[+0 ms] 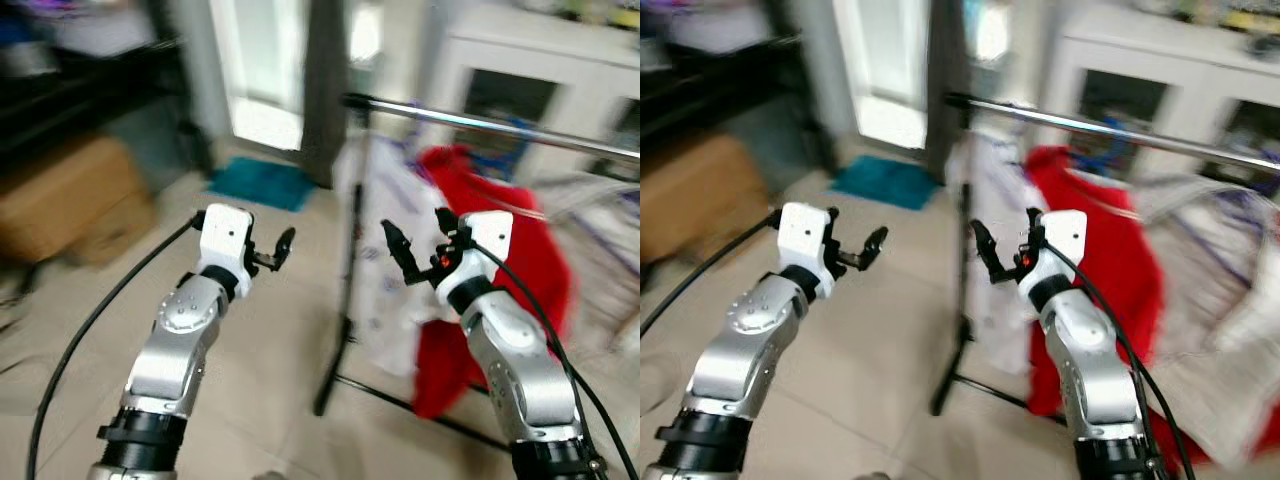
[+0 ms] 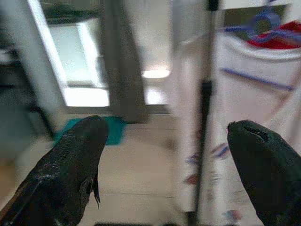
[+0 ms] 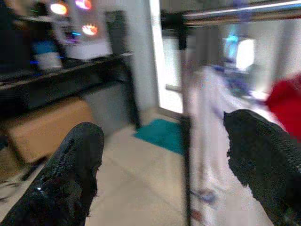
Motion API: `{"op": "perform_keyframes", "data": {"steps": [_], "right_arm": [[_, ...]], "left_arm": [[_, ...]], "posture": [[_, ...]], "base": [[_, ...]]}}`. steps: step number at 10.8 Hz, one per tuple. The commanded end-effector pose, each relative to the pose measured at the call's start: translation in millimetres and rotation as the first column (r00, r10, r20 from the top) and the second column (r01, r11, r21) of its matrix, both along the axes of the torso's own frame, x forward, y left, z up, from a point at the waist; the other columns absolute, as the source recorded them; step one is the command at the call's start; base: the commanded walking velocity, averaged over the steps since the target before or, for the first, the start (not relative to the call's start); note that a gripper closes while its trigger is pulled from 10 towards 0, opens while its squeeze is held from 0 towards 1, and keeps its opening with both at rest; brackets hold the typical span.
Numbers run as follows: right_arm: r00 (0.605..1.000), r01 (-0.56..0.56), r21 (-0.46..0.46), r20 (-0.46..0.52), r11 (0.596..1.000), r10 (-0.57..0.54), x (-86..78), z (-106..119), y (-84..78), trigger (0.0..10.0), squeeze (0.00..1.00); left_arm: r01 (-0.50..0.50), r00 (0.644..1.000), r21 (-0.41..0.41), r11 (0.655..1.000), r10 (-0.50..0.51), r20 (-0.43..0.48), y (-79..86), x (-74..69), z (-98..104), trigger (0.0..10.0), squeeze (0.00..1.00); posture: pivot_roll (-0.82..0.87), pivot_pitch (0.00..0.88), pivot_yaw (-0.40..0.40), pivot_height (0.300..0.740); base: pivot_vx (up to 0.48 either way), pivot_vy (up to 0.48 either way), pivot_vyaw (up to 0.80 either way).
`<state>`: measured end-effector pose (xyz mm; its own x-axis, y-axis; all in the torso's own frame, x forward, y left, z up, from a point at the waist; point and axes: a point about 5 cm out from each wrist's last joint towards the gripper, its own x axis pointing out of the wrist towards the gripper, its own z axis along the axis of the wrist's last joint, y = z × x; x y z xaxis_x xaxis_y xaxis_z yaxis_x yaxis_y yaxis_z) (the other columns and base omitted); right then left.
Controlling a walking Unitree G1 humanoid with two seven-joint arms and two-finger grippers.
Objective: Hang hanger
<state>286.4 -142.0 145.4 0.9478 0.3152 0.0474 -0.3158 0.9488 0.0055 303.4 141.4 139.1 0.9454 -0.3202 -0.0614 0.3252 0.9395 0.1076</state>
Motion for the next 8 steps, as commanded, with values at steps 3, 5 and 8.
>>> {"op": "perform_keyframes", "data": {"steps": [3, 5, 8], "right_arm": [[1.000, -0.017, 0.038, -0.017, 0.999, 0.017, -1.5, -4.2, 6.5, 10.0, 1.00], [1.000, 0.000, 0.064, -0.010, 0.998, 0.001, 1.7, -4.0, 9.7, 10.0, 1.00], [0.998, 0.057, 0.042, 0.006, 0.998, -0.057, 6.3, -3.4, 10.0, 10.0, 1.00]], "left_arm": [[0.012, 1.000, 0.014, 1.000, -0.012, 0.023, -4.7, -4.3, 3.4, 10.0, 0.00], [0.004, 1.000, 0.030, 1.000, -0.005, 0.026, -2.8, -5.8, 4.5, 10.0, 0.00], [-0.017, 1.000, 0.037, 0.999, 0.016, 0.022, 2.8, -9.7, 3.1, 10.0, 0.00]], "posture": [[0.03, 0.000, 0.001, 0.740], [0.04, 0.000, -0.004, 0.740], [0.05, 0.013, -0.005, 0.740]], "base": [[0.000, -0.255, 0.80], [0.000, -0.429, 0.80], [0.000, -0.431, 0.00]]}}
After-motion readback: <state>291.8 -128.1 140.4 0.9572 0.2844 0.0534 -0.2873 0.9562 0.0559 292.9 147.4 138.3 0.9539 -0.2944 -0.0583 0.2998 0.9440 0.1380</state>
